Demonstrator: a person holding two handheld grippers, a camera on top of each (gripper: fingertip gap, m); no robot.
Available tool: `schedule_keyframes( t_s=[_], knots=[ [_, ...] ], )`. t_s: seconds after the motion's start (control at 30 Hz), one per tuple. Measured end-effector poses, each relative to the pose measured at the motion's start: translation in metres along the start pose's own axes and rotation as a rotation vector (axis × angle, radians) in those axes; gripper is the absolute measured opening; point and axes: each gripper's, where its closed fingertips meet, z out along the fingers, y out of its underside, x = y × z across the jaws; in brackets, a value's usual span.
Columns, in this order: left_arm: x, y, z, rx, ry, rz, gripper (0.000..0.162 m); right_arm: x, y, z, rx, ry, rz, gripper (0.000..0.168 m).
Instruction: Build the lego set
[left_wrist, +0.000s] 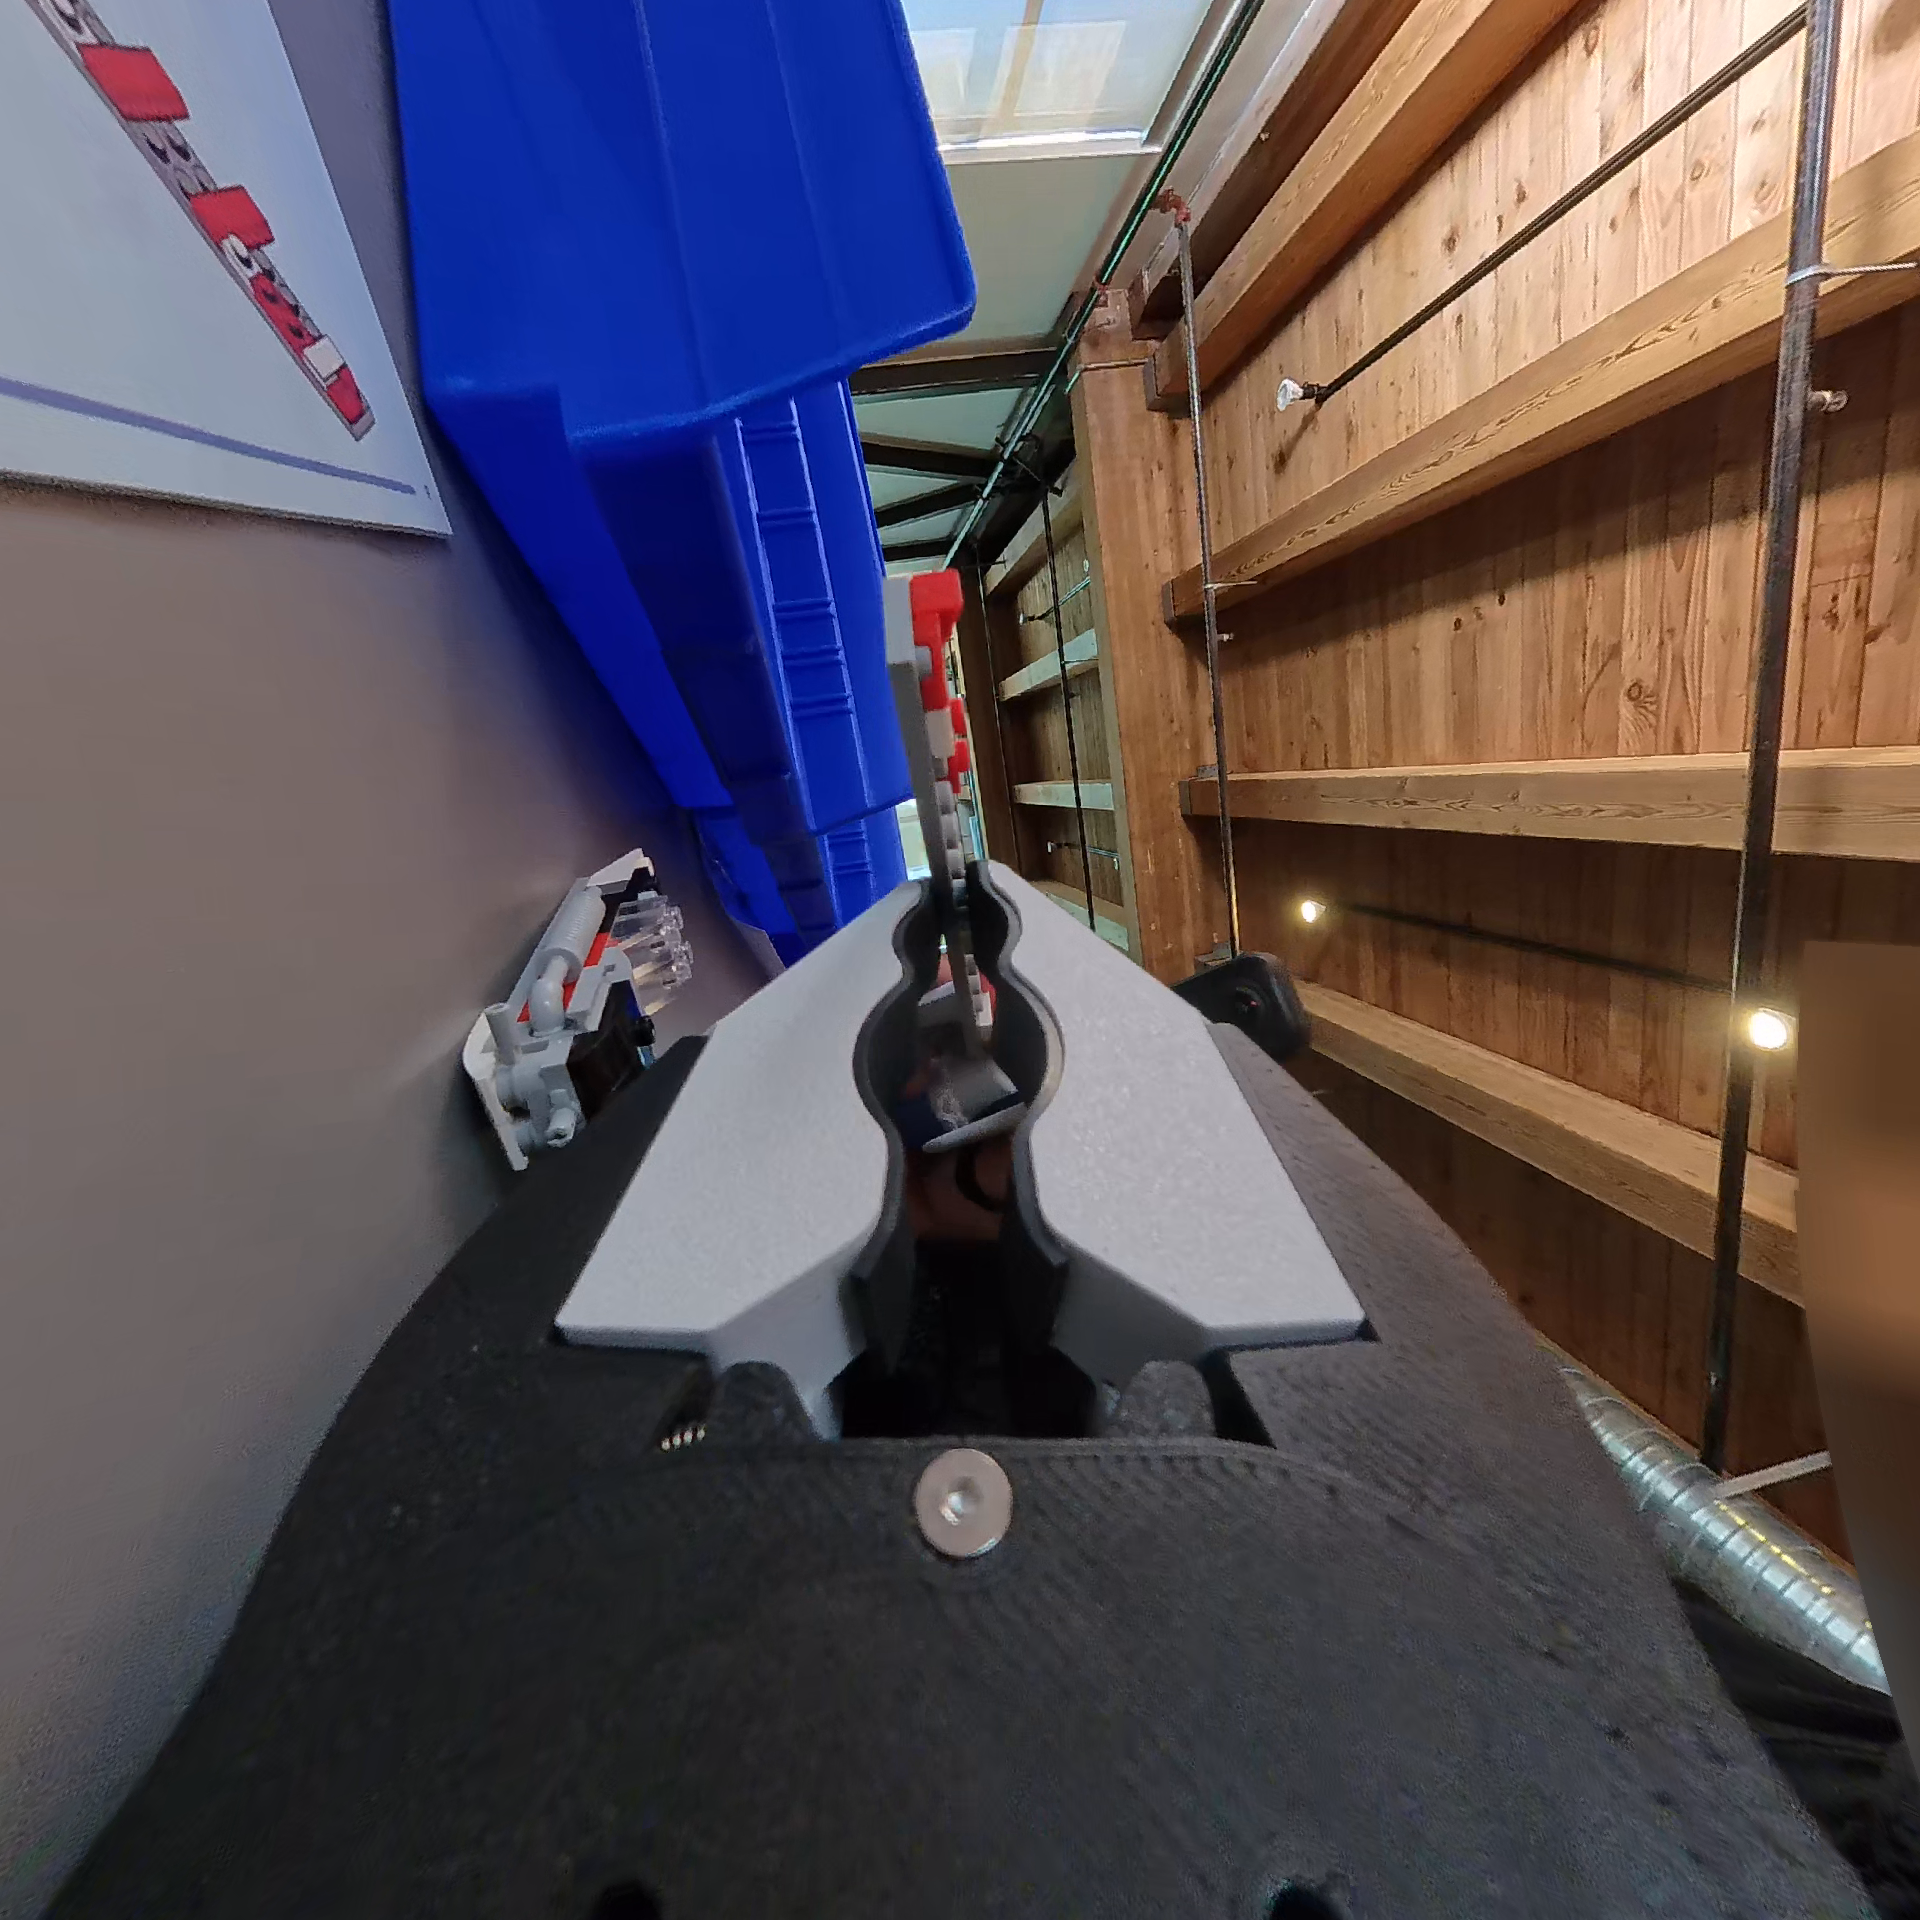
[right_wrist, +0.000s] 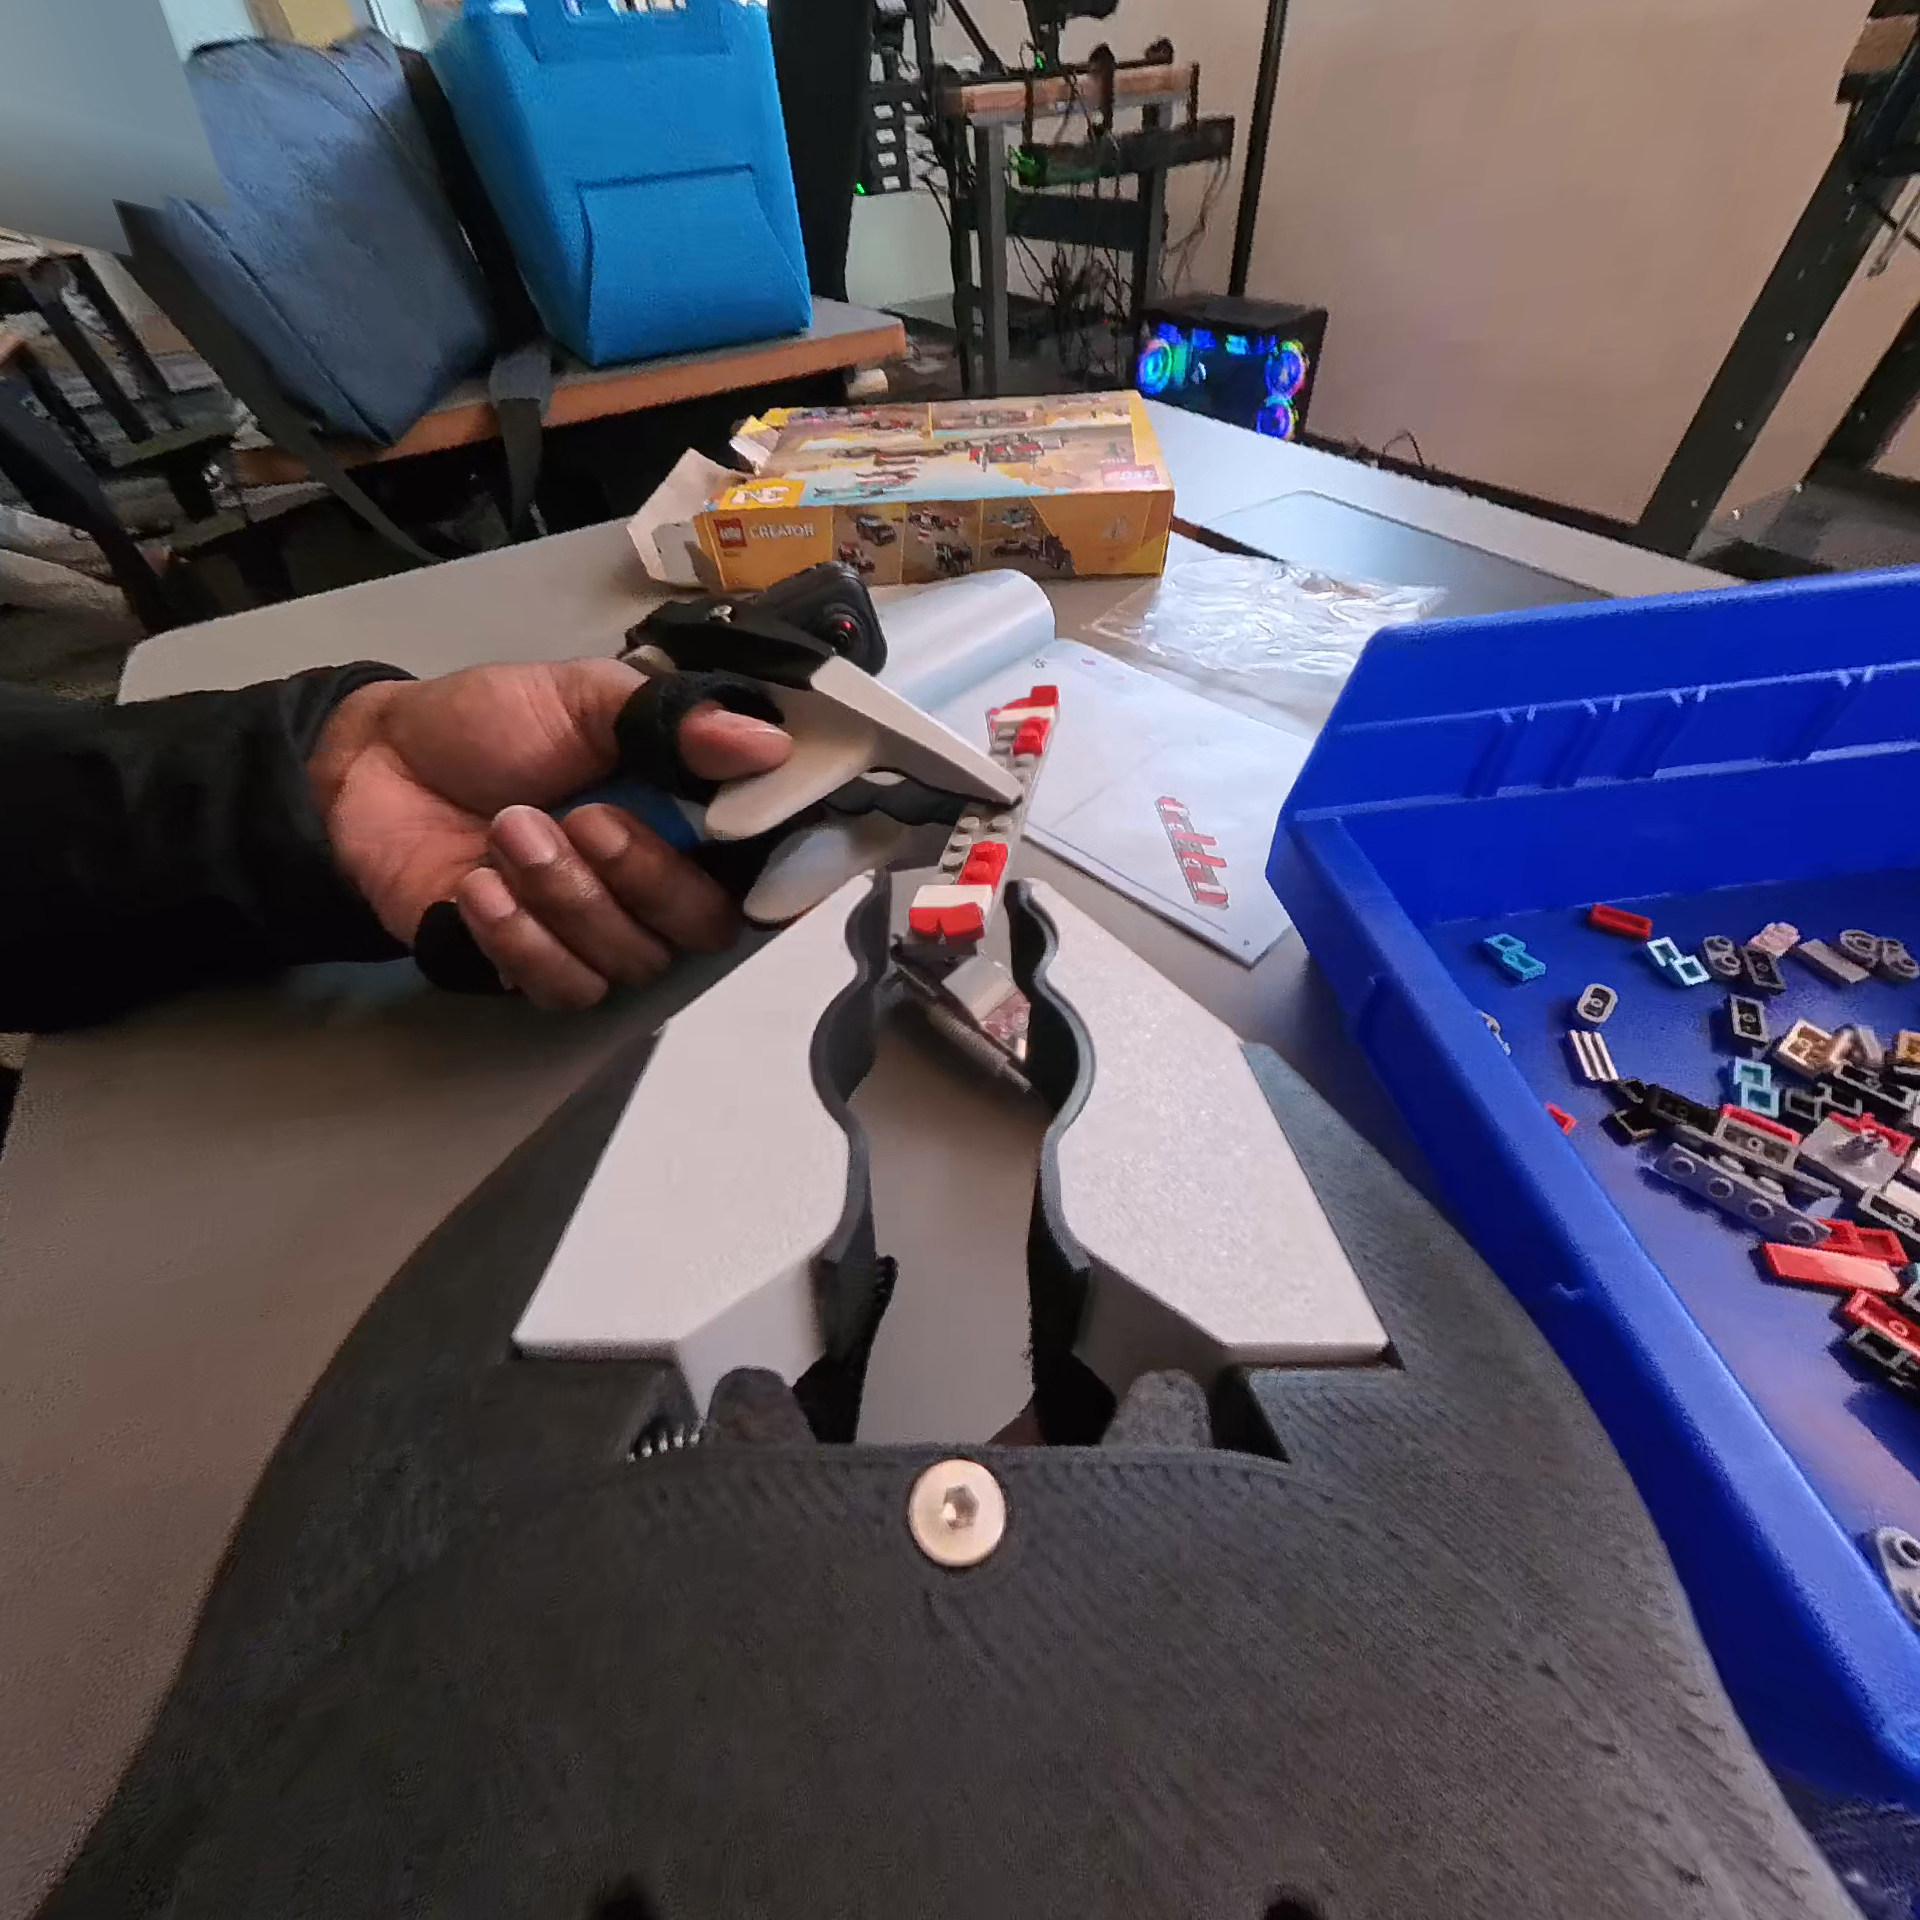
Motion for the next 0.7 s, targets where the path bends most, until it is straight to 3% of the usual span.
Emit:
schedule_keyframes(
  t_s=[0.17,0.7],
  knots=[
    [0.003,-0.001,-0.001,-0.001,0.016,-0.009,0.004,0.004,-0.002,-0.012,0.053,-0.022,-0.048,0.024],
    [0.001,0.001,0.0,-0.011,0.012,-0.01,0.005,0.011,0.008,-0.005,0.001,0.002,-0.085,0.022]
  ],
)
